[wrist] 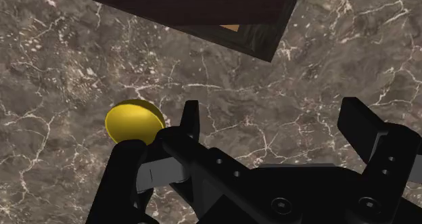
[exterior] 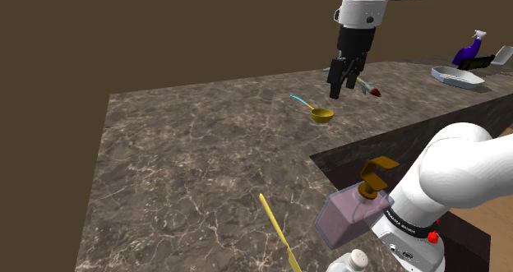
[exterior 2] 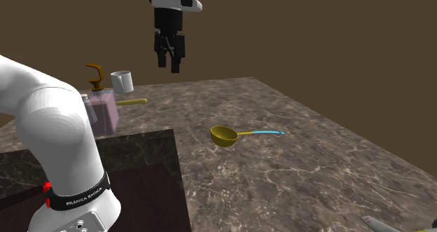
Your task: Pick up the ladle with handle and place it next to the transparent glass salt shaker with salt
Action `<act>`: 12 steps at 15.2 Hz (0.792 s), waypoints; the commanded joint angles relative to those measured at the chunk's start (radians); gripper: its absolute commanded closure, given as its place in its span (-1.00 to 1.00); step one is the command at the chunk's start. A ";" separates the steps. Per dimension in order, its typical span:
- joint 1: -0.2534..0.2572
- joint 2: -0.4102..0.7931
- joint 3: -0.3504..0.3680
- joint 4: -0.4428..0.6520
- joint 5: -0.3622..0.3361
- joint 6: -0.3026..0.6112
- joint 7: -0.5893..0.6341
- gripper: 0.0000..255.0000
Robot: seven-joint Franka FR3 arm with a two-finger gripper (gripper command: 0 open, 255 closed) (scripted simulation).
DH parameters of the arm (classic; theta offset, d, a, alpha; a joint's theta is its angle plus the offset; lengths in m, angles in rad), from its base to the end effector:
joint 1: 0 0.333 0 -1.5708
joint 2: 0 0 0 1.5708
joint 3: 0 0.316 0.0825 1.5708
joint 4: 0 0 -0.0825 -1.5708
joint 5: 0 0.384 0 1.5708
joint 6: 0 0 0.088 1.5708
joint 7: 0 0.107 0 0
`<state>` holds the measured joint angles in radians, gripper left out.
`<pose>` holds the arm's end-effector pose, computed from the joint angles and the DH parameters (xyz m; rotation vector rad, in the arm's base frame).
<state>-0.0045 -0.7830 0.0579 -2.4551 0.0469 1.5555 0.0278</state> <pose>0.3004 0.0246 0.5414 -3.1338 -0.0068 0.1843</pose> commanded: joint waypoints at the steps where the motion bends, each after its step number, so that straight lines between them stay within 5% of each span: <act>1: 0.000 0.000 0.000 0.000 0.000 0.000 0.000 -1.00; 12: -0.104 0.287 -0.147 -0.018 -0.008 0.331 -0.047 -1.00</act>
<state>-0.0984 -0.5307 -0.0717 -2.4792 0.0390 1.8533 -0.0087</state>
